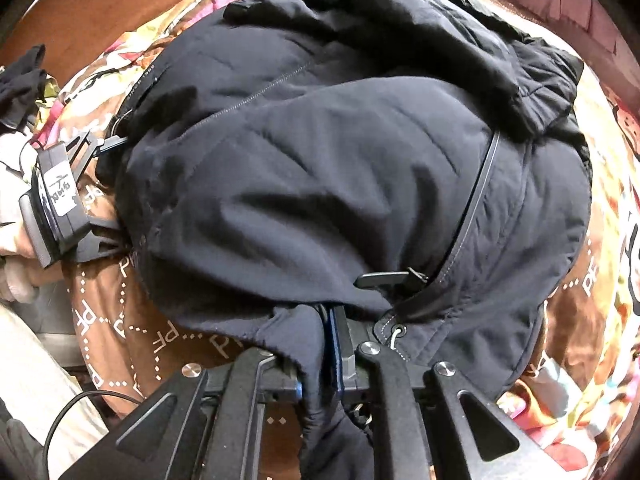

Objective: Fold large clothes
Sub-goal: 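Grasp the jacket edge with the left tool while the right tool holds its edge, then lift the folded jacket off the bedspread with both tools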

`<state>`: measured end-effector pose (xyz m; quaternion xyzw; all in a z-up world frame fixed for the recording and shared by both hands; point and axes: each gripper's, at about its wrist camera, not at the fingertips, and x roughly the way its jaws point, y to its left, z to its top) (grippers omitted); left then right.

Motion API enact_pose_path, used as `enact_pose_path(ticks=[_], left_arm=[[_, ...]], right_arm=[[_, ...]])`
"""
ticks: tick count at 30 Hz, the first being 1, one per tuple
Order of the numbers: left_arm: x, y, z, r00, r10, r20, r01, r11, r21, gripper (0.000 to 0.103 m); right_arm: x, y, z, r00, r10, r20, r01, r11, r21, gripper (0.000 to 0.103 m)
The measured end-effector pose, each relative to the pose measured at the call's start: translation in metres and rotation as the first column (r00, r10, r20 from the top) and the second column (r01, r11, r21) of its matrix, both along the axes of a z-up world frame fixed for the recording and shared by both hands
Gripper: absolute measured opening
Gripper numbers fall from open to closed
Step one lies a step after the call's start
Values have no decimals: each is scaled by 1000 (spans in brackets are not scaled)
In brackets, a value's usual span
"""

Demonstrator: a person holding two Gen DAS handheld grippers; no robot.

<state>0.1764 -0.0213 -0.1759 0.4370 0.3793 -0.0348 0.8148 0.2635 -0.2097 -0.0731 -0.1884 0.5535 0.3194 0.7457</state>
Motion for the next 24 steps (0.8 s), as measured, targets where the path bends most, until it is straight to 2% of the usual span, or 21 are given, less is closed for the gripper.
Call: enact_pose_path(ticks=[4,7,9,12,14,15,17,20,24], left_arm=[[-5,-1,7,998,-39,42,37,998,48,28],[-3,5,23,997,-48,52,47,999,21,18],[-1,9,38,997,-44,68,45,999,-14,16],[4,12,60,994,-41,102,47,997,-59,13],[6,13,74,990,-34,134,44,996,-78,10],[9,14,82,990,-25,142,39,994,-100,10],[14,16,95,989,-7,149,29,989,-147,9],[13,9,106,987,-6,163,34,985,-170,9],[13,3,110,987,-9,161,39,983,-180,9]], right_arm=[[-5,-3,-4,1000,3,14,-3,1000,-14,11],[-13,-6,-8,999,36,27,-35,999,-38,13],[-20,-9,-12,997,65,34,-63,997,-54,18],[-32,-14,-18,993,111,38,-109,992,-63,33],[-41,-13,-21,988,151,40,-148,987,-66,57],[-47,-10,-22,983,176,49,-172,982,-72,61],[-59,-3,-23,969,238,69,-232,969,-91,65],[-75,9,-31,943,316,104,-298,941,-162,70],[-81,21,-54,933,331,140,-279,912,-300,70]])
